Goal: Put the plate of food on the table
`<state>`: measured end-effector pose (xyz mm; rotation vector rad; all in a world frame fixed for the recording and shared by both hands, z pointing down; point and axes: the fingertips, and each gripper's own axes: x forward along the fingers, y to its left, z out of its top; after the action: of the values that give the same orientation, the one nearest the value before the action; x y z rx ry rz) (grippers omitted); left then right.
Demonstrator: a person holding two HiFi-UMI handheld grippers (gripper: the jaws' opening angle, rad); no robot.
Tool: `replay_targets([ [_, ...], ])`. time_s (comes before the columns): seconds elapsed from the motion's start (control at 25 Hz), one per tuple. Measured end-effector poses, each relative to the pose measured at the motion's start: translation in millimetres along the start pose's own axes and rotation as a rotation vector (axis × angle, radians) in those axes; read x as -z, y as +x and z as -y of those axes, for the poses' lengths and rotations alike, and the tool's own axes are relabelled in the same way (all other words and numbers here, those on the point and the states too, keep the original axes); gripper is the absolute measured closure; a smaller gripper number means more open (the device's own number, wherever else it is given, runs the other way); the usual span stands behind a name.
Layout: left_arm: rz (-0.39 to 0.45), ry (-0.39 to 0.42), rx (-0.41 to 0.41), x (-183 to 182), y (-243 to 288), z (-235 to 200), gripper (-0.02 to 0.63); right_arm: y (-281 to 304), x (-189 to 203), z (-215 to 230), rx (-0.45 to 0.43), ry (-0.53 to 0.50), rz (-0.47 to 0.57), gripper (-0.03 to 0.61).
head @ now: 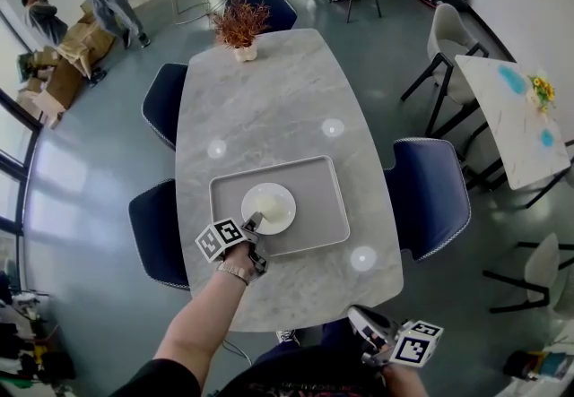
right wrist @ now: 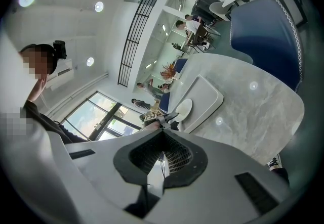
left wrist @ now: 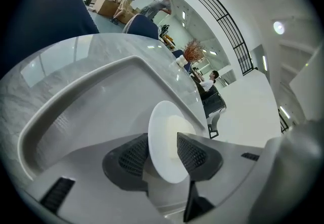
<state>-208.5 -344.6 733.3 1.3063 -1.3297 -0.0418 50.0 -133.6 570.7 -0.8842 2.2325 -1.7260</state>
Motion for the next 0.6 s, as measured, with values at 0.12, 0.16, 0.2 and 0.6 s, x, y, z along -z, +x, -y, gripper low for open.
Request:
replay_targets([
  [0.12, 0.002, 0.013, -0.009, -0.8, -2.3, -0.4, 0.451, -1.8, 1.0, 0.7, 0.000, -0.005, 0.002, 0.568],
  [0.16, 0.005, 0.023, -0.013, -1.4, -3.2, -0.5, 0.451, -2.4, 0.7, 0.4, 0.000, -0.004, 0.004, 0.568],
  [0.2, 0.004, 0.036, -0.015, -1.2, -3.8, -0.1, 0.443, -2.9, 0.6, -0.1, -0.001, -0.002, 0.006, 0.568],
  [0.6, 0.044, 0.103, -0.032, 1.2, -30.4, -8.3, 0.388, -3.8, 4.7, -4.0, -0.029, -0.014, 0.001, 0.568],
])
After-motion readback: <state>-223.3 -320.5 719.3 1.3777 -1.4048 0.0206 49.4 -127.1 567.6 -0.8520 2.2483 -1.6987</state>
